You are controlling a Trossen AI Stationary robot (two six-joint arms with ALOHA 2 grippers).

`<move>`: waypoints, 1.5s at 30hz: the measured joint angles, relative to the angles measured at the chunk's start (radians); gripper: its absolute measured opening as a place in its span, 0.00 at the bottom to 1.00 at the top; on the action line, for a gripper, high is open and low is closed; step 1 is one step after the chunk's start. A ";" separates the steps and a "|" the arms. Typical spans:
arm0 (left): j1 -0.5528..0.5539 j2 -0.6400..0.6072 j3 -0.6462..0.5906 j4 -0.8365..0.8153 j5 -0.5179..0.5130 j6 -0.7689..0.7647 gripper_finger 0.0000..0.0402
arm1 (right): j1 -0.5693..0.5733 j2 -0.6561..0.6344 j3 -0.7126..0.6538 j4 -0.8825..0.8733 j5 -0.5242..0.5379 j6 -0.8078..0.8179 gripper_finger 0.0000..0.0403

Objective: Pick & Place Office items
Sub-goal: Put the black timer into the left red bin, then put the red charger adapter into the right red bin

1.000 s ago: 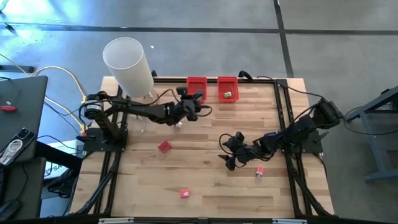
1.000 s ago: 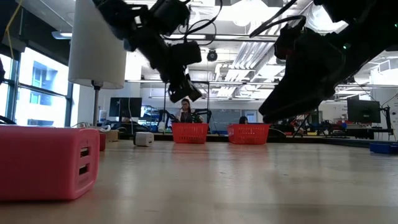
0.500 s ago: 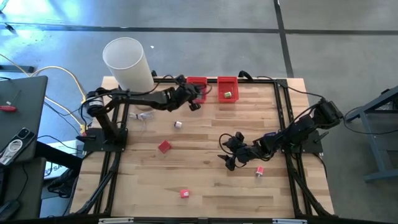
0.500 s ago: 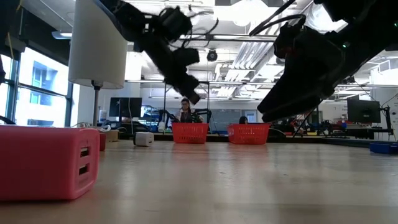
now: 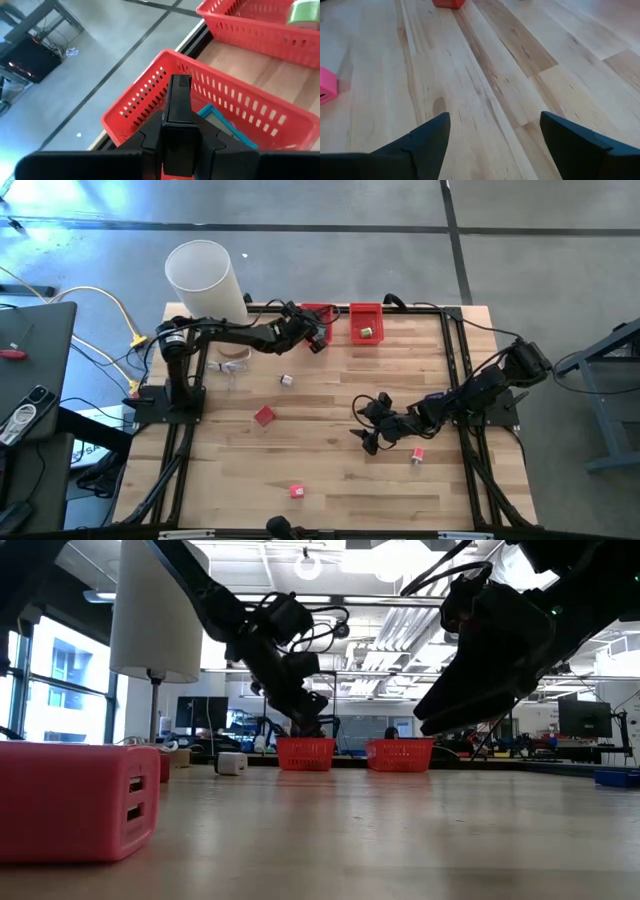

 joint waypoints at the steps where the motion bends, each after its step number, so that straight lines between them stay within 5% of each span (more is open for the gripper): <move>1: 0.000 0.010 0.000 0.016 0.000 -0.005 0.13 | 0.000 0.000 0.000 -0.001 0.000 0.000 0.74; 31: 0.030 0.046 -0.001 0.064 0.062 -0.087 0.26 | 0.000 0.000 0.000 -0.013 -0.004 -0.019 0.74; 40: -0.085 -0.031 -0.001 0.049 0.049 0.135 0.26 | 0.000 0.000 0.000 -0.014 -0.004 -0.023 0.74; 45: -0.222 -0.126 -0.001 -0.111 0.043 0.297 0.26 | 0.000 0.000 0.000 -0.029 -0.004 -0.023 0.74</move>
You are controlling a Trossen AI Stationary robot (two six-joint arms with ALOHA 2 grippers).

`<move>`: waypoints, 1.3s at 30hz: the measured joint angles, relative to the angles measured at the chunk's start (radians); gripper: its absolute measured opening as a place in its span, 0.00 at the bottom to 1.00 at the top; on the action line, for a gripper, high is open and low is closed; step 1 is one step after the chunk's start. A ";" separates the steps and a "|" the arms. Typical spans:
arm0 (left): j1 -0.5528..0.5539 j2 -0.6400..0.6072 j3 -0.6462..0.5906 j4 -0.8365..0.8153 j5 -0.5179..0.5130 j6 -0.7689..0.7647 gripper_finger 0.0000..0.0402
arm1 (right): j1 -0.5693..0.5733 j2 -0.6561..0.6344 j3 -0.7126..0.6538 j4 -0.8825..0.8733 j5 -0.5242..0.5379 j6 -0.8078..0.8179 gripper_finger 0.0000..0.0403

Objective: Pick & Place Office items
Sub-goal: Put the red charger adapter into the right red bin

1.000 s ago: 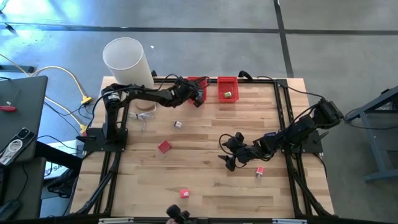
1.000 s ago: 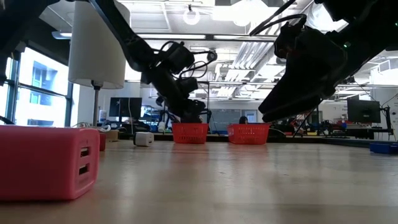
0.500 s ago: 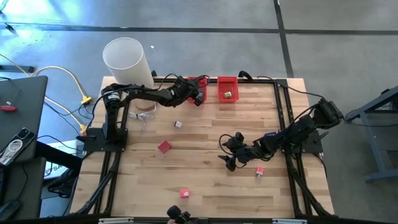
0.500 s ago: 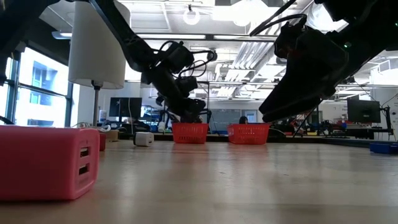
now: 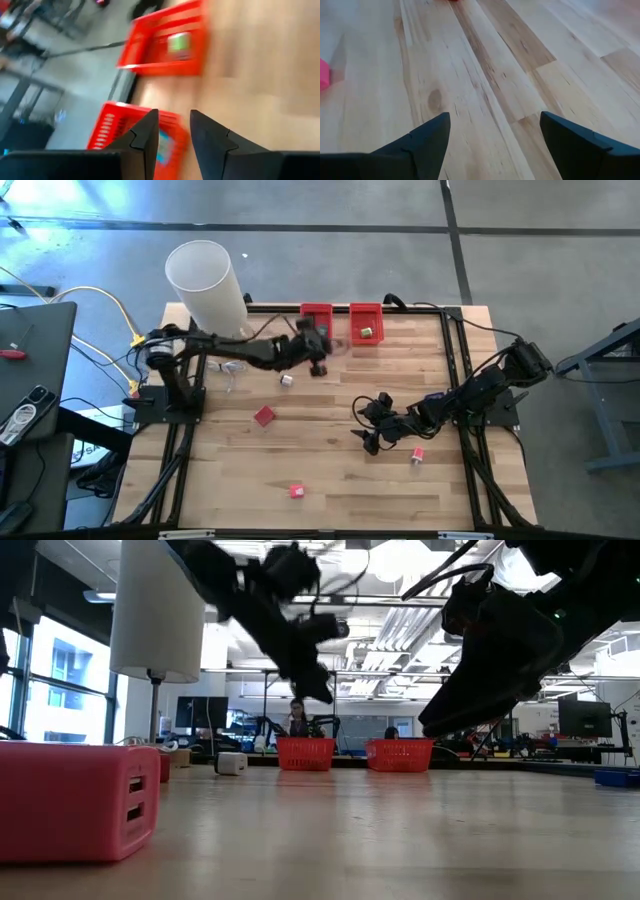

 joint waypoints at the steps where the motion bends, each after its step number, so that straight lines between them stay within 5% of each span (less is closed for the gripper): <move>1: -0.032 -0.021 0.000 -0.034 -0.013 0.002 0.26 | 0.000 0.000 0.000 -0.005 0.000 0.000 0.74; 13: -0.342 -0.133 0.000 -0.096 -0.442 0.091 0.26 | 0.000 0.000 0.000 -0.006 0.007 0.005 0.74; 27: -0.437 -0.132 0.000 -0.089 -0.542 0.189 0.27 | 0.001 0.000 0.000 0.002 -0.059 0.027 0.74; 39: -0.460 -0.132 0.000 -0.082 -0.569 0.193 0.51 | 0.001 0.000 0.000 0.002 -0.050 0.027 0.74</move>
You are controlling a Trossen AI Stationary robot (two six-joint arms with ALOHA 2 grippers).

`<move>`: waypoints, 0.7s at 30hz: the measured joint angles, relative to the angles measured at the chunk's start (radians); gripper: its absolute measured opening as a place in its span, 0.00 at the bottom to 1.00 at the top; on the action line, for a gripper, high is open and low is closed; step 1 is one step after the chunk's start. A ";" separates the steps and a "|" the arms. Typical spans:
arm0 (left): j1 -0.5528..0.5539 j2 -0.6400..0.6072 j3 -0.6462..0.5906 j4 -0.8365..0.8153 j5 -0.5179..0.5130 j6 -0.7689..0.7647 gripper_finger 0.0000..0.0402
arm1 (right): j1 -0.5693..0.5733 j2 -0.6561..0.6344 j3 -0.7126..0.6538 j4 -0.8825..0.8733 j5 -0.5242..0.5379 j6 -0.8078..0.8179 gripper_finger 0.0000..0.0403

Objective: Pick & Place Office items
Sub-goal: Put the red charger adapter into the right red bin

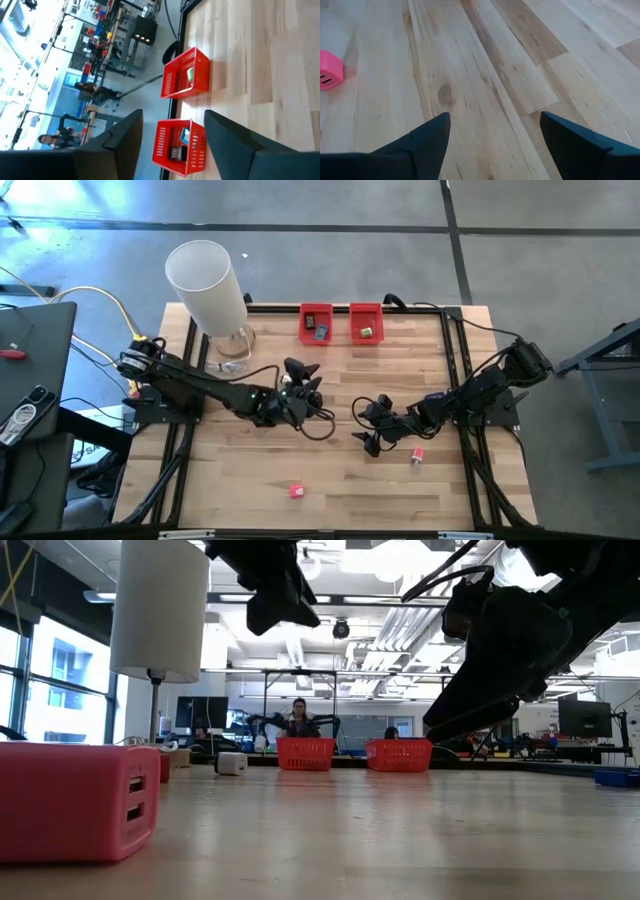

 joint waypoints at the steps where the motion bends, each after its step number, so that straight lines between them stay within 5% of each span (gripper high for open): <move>1: 0.000 0.000 0.000 0.000 -0.001 -0.007 0.53 | 0.000 0.000 0.000 0.000 0.000 0.000 0.74; 9: 0.000 0.001 0.000 0.007 -0.172 -0.030 0.63 | 0.000 0.000 0.000 0.000 0.001 -0.002 0.74; 21: -0.007 0.001 0.000 0.006 -0.384 -0.118 0.64 | -0.001 0.000 0.000 0.000 0.008 -0.023 0.74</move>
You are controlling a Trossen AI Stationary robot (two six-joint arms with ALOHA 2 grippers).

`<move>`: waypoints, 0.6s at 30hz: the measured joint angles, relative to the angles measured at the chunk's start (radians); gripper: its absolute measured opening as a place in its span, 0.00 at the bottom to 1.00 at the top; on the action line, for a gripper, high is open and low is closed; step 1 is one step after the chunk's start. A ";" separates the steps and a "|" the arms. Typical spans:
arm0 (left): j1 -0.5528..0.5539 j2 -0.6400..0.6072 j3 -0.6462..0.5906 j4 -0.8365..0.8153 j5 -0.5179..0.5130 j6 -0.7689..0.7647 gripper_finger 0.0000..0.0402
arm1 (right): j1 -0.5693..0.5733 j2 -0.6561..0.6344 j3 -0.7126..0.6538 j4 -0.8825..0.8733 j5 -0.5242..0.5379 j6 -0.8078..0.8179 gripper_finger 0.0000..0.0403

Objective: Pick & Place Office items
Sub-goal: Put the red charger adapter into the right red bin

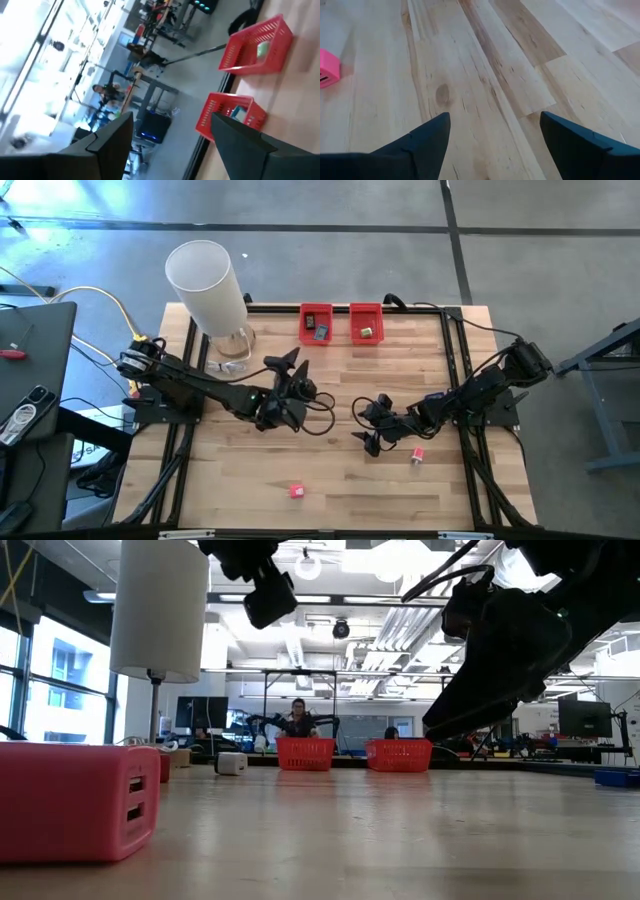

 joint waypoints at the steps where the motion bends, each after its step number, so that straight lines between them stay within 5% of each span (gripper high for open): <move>1: 0.000 0.000 0.000 -0.001 -0.004 -0.041 0.64 | 0.000 0.000 0.000 0.000 0.000 0.000 0.74; 13: 0.041 0.000 0.000 0.009 0.172 -0.097 0.64 | 0.000 0.000 0.000 0.000 -0.026 0.000 0.74; 18: 0.037 0.000 0.000 0.007 0.139 -0.101 0.64 | 0.000 0.000 0.000 -0.001 -0.026 0.000 0.74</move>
